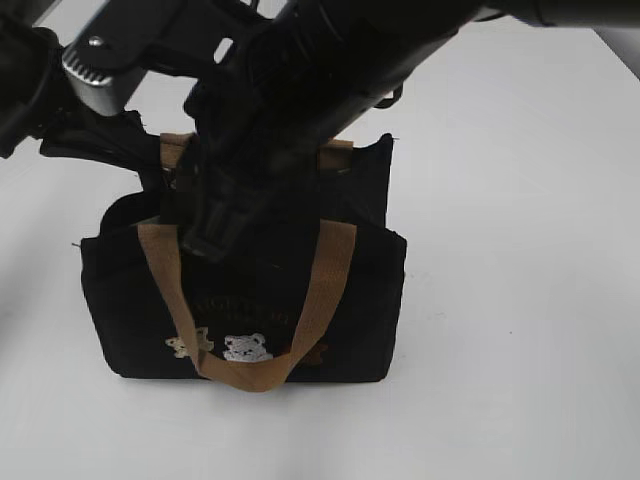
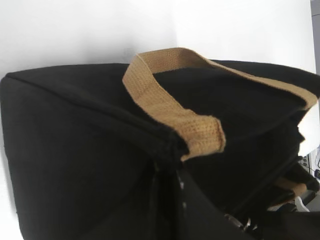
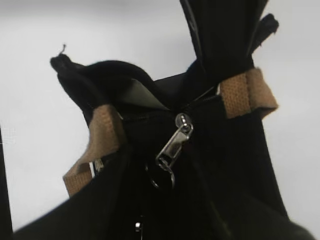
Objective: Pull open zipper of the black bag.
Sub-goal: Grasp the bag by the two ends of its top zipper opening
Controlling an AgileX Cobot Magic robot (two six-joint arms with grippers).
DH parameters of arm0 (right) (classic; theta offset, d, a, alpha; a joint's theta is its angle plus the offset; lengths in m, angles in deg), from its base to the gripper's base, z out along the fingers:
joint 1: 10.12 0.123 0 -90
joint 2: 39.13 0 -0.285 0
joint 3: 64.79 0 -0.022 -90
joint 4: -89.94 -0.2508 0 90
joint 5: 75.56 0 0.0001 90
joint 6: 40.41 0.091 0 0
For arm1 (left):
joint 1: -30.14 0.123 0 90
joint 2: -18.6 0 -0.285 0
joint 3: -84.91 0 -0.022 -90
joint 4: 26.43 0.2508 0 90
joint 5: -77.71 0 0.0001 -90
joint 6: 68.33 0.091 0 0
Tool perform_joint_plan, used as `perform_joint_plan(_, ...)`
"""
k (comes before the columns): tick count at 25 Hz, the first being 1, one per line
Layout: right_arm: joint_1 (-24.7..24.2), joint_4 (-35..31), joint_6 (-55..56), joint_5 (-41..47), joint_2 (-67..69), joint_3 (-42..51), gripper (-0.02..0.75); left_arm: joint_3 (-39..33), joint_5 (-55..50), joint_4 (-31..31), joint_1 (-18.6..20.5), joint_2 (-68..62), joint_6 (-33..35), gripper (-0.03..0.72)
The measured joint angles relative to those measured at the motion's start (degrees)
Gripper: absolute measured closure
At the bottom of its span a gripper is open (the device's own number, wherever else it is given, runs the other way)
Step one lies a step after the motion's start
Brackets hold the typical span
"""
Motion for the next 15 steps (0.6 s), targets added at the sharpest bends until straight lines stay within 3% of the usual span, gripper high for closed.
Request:
perform_joint_plan(12, 0.1, 3.2, 0.0, -0.7, 2.6, -0.1, 0.483, 0.0, 0.0, 0.1, 0.0, 0.0, 0.0, 0.686)
perform_joint_plan(15, 0.1, 3.3, 0.0, -0.8, 2.9, -0.1, 0.532, 0.0, 0.0, 0.1, 0.0, 0.0, 0.0, 0.686)
